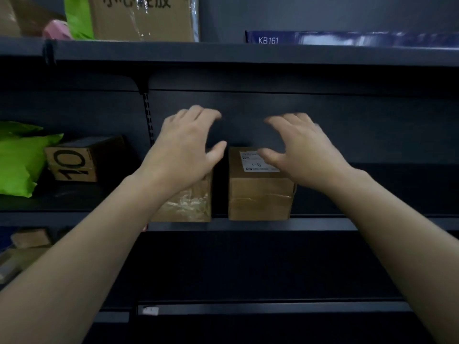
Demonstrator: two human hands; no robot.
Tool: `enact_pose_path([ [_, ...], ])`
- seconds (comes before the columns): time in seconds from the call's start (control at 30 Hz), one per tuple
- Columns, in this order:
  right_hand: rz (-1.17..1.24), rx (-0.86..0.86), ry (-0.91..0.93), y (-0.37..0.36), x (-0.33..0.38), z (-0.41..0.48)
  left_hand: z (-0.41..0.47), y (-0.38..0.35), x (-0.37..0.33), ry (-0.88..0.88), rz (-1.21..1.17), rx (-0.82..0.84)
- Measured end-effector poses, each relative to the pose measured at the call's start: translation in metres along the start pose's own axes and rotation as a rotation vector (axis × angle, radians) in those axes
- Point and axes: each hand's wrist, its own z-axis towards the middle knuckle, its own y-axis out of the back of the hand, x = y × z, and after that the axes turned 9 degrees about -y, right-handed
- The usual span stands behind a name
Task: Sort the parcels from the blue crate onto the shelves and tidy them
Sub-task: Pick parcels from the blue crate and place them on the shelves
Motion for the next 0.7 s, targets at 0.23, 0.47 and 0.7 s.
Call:
enact_pose_path([
  [0.23, -0.253, -0.151, 0.053, 0.029, 0.025, -0.038, -0.014, 0.024, -0.028, -0.242, 0.197, -0.084],
  [0.47, -0.413, -0.334, -0.123, 0.05, 0.044, -0.092, -0.019, 0.041, -0.048, -0.379, 0.135, -0.201],
  [0.7, -0.58, -0.351, -0.389, 0.095, 0.033, -0.178, -0.021, 0.037, -0.12, -0.638, -0.167, -0.228],
])
